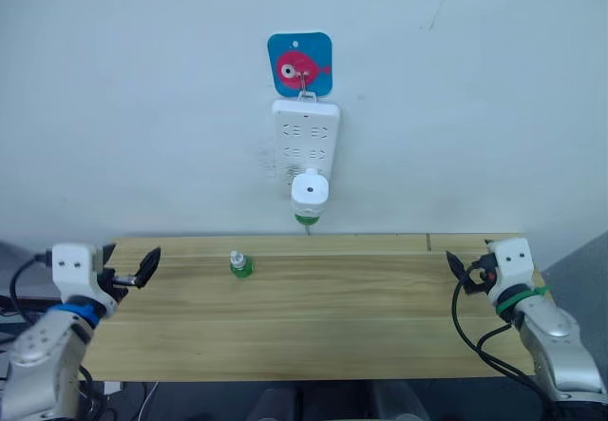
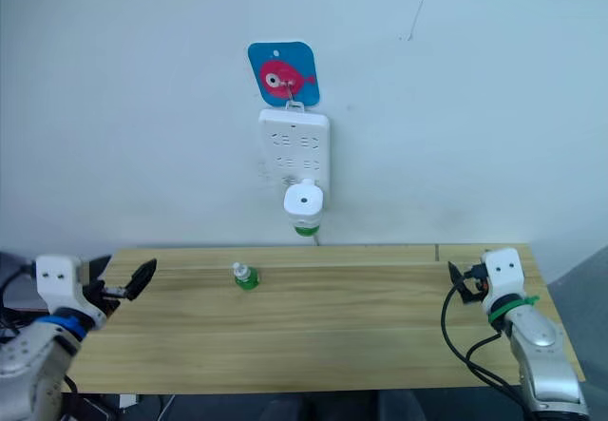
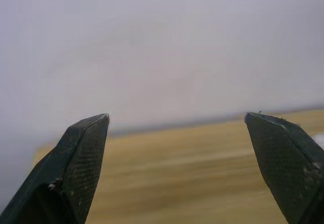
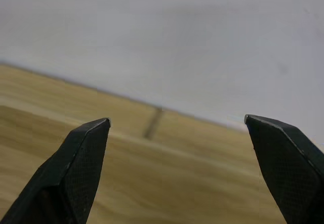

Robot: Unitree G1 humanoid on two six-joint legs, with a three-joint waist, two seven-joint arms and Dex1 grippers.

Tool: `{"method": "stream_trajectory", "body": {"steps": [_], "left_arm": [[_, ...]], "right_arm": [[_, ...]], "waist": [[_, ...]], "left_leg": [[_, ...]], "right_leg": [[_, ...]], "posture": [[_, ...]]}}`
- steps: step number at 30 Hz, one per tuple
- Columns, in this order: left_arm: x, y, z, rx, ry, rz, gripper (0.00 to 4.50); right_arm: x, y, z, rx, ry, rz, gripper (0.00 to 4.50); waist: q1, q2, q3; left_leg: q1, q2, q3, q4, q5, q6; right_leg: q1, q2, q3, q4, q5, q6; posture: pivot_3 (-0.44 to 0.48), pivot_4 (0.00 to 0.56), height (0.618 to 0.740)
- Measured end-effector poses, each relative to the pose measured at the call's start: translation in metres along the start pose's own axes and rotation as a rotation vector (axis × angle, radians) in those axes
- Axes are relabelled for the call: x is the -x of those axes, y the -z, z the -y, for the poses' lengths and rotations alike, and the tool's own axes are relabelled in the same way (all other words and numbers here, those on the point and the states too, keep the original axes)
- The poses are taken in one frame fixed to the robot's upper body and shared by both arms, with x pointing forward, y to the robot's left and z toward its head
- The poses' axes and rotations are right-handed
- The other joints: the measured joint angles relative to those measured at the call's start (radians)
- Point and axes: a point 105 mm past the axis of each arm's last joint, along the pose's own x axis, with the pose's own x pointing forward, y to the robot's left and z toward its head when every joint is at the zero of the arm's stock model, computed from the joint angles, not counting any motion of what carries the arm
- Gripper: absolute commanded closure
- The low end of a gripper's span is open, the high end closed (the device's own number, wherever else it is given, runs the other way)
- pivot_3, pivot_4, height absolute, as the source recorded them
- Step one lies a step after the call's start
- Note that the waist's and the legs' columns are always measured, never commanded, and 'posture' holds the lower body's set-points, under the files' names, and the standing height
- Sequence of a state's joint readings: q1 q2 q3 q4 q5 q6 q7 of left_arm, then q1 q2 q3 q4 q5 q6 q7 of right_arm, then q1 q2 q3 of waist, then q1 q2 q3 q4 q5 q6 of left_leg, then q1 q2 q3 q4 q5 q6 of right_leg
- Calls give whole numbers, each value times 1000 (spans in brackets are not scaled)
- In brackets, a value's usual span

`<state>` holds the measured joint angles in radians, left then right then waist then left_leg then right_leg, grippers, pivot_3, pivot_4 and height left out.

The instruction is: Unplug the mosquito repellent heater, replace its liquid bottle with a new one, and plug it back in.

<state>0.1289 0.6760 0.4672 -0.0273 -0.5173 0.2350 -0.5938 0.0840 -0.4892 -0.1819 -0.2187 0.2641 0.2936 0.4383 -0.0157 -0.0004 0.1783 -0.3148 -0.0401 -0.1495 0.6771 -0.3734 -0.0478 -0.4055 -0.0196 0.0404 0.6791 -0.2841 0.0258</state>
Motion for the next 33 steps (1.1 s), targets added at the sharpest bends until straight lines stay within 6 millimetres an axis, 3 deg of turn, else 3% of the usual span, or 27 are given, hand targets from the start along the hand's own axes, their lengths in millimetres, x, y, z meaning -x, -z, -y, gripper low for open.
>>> {"method": "stream_trajectory", "body": {"steps": [3,12,15,21,33], "left_arm": [[-6,-24,13,-6,109,20,1526],[-41,-85,60,-70,424,74,1526],[-52,-98,73,-80,507,96,1526],[-67,-113,89,-124,637,109,1526],[-80,-134,129,-197,840,205,1526]], "right_arm": [[1,-30,-19,-46,-128,56,0],[5,-121,-65,-64,-429,232,0],[8,-140,-76,-63,-491,269,0],[12,-151,-92,-71,-543,271,0],[17,-143,-95,-87,-552,239,0]], "waist": [[-8,-1,22],[-20,-8,61],[-20,-10,68],[-20,-14,77],[-21,-15,83]], "left_leg": [[0,0,-1,0,0,0],[-17,0,-2,1,0,-1],[-19,0,-2,1,0,-1],[-20,0,-3,1,0,-1],[-25,-1,-7,5,1,-1]], "right_leg": [[0,0,-1,0,0,0],[-16,-1,-3,-1,0,0],[-17,-1,-4,-2,0,-1],[-18,-2,-5,-3,0,0],[-20,-3,-9,-2,0,0]], "posture": [[-18,252,740],[-37,274,740],[-39,278,740],[-43,282,740],[-80,259,740]]}}
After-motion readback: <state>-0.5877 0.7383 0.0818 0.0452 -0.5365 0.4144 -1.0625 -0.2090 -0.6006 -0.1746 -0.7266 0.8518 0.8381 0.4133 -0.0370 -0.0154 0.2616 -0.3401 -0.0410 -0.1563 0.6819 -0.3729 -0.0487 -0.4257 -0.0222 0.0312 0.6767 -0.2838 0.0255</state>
